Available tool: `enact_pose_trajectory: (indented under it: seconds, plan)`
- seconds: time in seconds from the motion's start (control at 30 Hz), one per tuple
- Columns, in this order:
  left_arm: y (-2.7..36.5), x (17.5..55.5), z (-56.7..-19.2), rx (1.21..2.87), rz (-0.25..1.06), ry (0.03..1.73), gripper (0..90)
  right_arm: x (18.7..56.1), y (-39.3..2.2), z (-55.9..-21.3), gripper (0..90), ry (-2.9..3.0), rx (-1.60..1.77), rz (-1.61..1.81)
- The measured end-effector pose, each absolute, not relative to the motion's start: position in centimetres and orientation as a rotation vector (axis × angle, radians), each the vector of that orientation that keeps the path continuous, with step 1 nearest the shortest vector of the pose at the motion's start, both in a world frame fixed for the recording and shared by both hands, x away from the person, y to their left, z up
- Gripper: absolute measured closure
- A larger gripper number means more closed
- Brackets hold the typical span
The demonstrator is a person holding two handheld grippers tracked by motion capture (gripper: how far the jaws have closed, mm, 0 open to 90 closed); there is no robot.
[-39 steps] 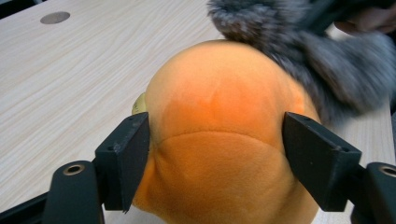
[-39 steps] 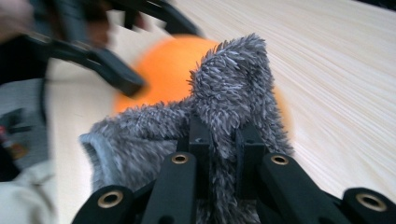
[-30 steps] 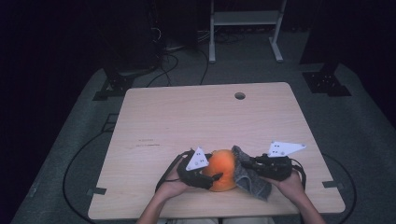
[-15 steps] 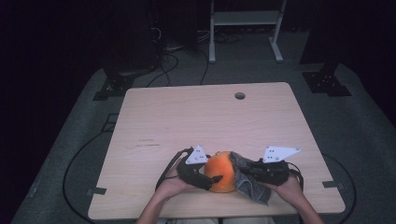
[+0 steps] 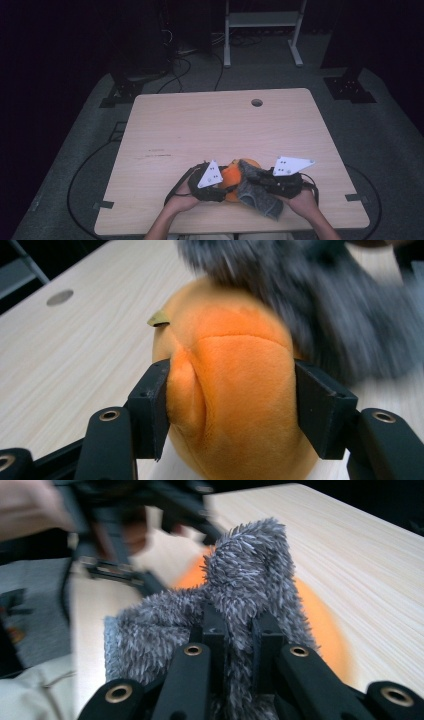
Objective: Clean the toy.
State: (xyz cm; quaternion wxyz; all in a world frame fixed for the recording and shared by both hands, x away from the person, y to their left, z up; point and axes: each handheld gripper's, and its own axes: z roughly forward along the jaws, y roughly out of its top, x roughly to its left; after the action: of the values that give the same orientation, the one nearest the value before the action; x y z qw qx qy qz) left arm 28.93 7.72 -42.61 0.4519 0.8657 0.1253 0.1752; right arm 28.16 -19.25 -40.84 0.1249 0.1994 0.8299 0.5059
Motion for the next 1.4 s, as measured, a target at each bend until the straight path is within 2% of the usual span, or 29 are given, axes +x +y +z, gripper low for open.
enact_pose_trajectory:
  seconds: [0.07,0.17,0.2,0.27,0.43,0.6,0.73,0.93,1.03,1.2,1.4]
  plan:
    - [8.0,29.2,-42.6,2.140,0.422,0.343,35.3,28.7,-20.2,-41.2,80.1,2.419,0.650,1.448]
    - [7.6,29.6,-42.0,2.100,0.361,0.427,18.6,28.8,-20.4,-41.7,80.2,2.409,0.683,1.445]
    - [7.5,29.7,-41.8,2.066,0.339,0.441,16.3,28.6,-20.0,-41.7,80.2,2.407,0.677,1.435]
    - [7.2,29.7,-41.7,2.043,0.312,0.457,16.3,28.3,-19.4,-41.6,80.1,2.418,0.633,1.487]
    - [7.5,29.5,-42.5,2.056,0.329,0.433,26.6,28.2,-19.4,-41.7,80.1,2.430,0.614,1.481]
    - [7.6,29.2,-42.6,2.072,0.346,0.420,26.8,30.0,-22.1,-43.2,80.2,2.423,0.805,1.395]
    - [7.5,28.9,-42.6,2.085,0.355,0.382,26.8,30.1,-23.3,-42.7,80.1,2.400,0.825,1.481]
    - [7.5,28.6,-42.6,2.106,0.352,0.347,26.8,29.9,-21.7,-42.6,80.0,2.444,0.732,1.534]
    - [7.6,28.6,-42.7,2.105,0.353,0.346,26.7,30.3,-22.1,-43.2,80.0,2.451,0.803,1.576]
    - [7.8,28.5,-42.7,2.102,0.347,0.342,26.2,31.1,-23.7,-44.7,80.0,2.493,0.935,1.429]
    - [7.8,28.4,-42.8,2.111,0.343,0.327,24.7,30.6,-23.3,-43.3,80.0,2.442,0.865,1.539]
